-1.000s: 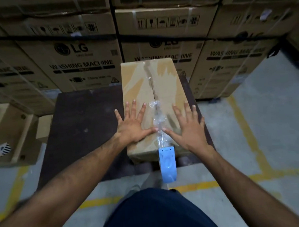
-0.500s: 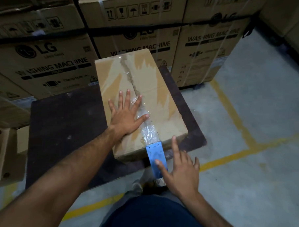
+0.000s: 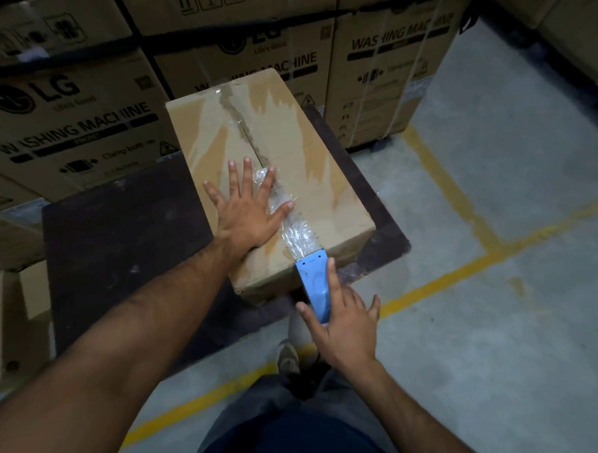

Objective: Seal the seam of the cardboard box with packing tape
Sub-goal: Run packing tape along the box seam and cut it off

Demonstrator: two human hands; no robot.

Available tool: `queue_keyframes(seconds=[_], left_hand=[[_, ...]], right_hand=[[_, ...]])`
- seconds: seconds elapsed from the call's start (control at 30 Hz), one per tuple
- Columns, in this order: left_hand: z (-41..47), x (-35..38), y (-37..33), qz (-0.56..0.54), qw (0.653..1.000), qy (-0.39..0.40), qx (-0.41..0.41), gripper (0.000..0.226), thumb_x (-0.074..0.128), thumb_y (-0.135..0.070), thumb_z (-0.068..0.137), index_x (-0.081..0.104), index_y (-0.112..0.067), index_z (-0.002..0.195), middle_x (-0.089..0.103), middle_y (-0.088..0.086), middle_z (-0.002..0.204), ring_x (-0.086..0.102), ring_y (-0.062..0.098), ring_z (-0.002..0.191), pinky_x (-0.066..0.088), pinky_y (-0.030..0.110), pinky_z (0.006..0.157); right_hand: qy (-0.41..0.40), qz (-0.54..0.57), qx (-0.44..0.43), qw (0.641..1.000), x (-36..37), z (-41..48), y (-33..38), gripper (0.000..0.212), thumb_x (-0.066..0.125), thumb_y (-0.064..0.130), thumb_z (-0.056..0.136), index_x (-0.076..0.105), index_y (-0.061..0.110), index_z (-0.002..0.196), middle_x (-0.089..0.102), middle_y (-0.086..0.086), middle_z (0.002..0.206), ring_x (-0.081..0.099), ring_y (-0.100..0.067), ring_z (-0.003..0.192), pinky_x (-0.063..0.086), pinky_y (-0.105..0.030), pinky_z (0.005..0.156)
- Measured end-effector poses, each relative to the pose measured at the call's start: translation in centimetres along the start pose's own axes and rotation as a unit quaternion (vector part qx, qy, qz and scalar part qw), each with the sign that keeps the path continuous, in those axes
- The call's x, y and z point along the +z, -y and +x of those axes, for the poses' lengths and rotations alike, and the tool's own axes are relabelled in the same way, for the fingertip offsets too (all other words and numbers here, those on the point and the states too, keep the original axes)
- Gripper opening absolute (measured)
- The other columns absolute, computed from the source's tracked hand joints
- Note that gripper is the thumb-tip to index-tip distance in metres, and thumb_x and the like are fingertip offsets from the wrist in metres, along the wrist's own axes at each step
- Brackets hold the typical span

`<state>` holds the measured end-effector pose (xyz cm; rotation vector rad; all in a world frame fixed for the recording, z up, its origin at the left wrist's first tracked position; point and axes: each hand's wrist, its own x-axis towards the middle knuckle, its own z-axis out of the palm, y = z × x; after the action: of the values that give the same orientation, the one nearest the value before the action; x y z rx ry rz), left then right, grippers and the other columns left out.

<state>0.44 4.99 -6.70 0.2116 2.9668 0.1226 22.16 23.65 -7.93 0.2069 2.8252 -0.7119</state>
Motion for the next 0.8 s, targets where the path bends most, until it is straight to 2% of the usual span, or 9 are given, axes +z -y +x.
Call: queue_keyframes(seconds=[0.1, 0.27, 0.47, 0.63, 0.73, 0.8], left_hand=[[0.1, -0.1, -0.1, 0.008, 1.000, -0.002, -0.003, 0.091, 0.002, -0.090, 0.091, -0.010, -0.041, 0.167, -0.022, 0.009, 0.178, -0.025, 0.038, 0.162, -0.006, 0.086, 0.116], [0.0, 0.0, -0.1, 0.021, 1.000, 0.000, -0.006, 0.092, 0.001, -0.090, 0.090, -0.012, -0.042, 0.167, -0.022, 0.009, 0.178, -0.024, 0.039, 0.162, -0.005, 0.086, 0.117], [-0.1, 0.1, -0.1, 0.025, 1.000, 0.000, -0.008, 0.091, 0.003, -0.091, 0.091, -0.011, -0.042, 0.167, -0.022, 0.009, 0.178, -0.025, 0.039, 0.162, -0.007, 0.085, 0.118], [-0.2, 0.0, -0.1, 0.019, 1.000, 0.012, -0.018, 0.091, 0.006, -0.092, 0.090, -0.009, -0.045, 0.166, -0.021, 0.007, 0.179, -0.026, 0.039, 0.162, -0.005, 0.087, 0.116], [-0.3, 0.0, -0.2, 0.012, 0.999, 0.019, -0.026, 0.090, 0.006, -0.093, 0.089, -0.004, -0.048, 0.166, -0.019, 0.006, 0.179, -0.025, 0.038, 0.162, -0.006, 0.088, 0.115], [-0.3, 0.0, -0.2, 0.011, 0.999, 0.021, -0.025, 0.090, 0.005, -0.093, 0.089, -0.003, -0.049, 0.166, -0.018, 0.006, 0.179, -0.025, 0.038, 0.162, -0.006, 0.088, 0.114]], right_hand=[[-0.008, 0.072, 0.023, 0.997, 0.4, 0.9, -0.4, 0.090, 0.008, 0.092, 0.089, -0.026, 0.050, 0.161, 0.062, 0.003, 0.150, 0.055, -0.023, 0.142, 0.005, -0.072, 0.127], [-0.023, 0.117, 0.002, 0.993, 1.1, 2.5, -2.0, 0.074, -0.002, 0.088, 0.092, -0.027, 0.059, 0.155, 0.067, 0.004, 0.143, 0.057, -0.017, 0.139, -0.006, -0.070, 0.128], [-0.047, 0.155, -0.044, 0.986, 2.1, 2.4, -2.5, 0.061, 0.007, 0.077, 0.102, -0.016, 0.064, 0.157, 0.075, 0.007, 0.120, 0.066, -0.010, 0.124, -0.001, -0.070, 0.128], [-0.069, 0.221, -0.047, 0.972, 2.8, 1.8, -2.7, 0.058, 0.015, 0.077, 0.104, -0.002, 0.067, 0.158, 0.078, 0.008, 0.119, 0.069, -0.010, 0.118, 0.006, -0.069, 0.129], [-0.089, 0.246, -0.042, 0.964, 2.7, 1.5, -2.9, 0.060, 0.019, 0.076, 0.104, 0.017, 0.056, 0.161, 0.078, 0.005, 0.118, 0.069, -0.014, 0.115, 0.013, -0.070, 0.128], [-0.093, 0.247, -0.037, 0.964, 2.6, 1.4, -2.8, 0.063, 0.021, 0.075, 0.104, 0.023, 0.052, 0.162, 0.078, 0.004, 0.116, 0.068, -0.015, 0.113, 0.016, -0.070, 0.127]])
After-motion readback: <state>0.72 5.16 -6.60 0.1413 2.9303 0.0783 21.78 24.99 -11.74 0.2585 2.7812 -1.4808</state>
